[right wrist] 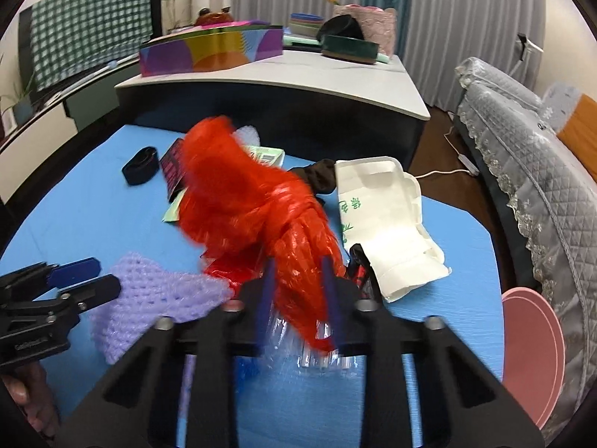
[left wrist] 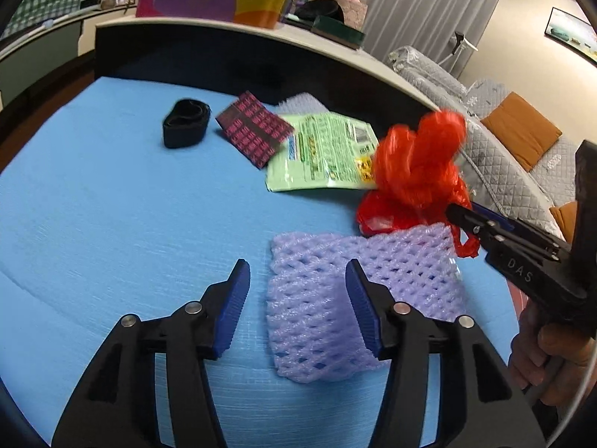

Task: Collect trash
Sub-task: 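Grasp the purple foam net with the left gripper while the right gripper grasps the red plastic bag, then carry the purple net and red bag in both grippers over the pink bin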

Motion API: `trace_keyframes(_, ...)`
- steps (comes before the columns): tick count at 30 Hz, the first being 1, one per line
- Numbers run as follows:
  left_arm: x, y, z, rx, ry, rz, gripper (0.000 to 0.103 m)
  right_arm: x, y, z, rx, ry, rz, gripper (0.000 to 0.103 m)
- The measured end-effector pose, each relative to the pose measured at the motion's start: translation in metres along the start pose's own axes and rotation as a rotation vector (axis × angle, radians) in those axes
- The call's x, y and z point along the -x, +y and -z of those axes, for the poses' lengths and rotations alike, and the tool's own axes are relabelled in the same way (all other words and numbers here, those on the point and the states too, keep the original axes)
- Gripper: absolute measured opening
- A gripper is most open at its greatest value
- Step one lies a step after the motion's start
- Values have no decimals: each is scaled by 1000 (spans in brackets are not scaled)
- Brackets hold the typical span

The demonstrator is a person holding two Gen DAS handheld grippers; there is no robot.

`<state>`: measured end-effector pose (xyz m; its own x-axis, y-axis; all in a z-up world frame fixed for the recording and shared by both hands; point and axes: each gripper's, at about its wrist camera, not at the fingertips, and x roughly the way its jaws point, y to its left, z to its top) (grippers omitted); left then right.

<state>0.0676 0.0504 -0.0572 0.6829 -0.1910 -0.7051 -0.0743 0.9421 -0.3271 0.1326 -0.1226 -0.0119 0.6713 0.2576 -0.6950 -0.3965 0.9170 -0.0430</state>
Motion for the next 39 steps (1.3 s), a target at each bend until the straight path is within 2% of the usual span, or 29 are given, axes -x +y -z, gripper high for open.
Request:
trace_keyframes(2, -3, -1, 2, -2, 15, 5, 53, 5, 0, 0, 5, -7, -7, 9)
trace_keyframes(8, -6, -9, 3, -22, 25, 17, 49, 24, -9, -1, -13, -45, -15, 7)
trace_keyframes(13, -3, -18, 3, -54, 17, 27, 31, 45, -21, 1, -45, -77, -9, 7)
trace_keyframes(18, 2, -29, 3, -101, -1, 31, 4, 64, -35, 5, -78, -102, 7, 7)
trace_keyframes(30, 53, -73, -5, -239, -186, 97, 2, 116, -71, 21, -163, -158, 79, 7)
trace_keyframes(39, 81, -107, -12, -294, -259, 151, 2, 151, -102, 39, -233, -176, 146, 7)
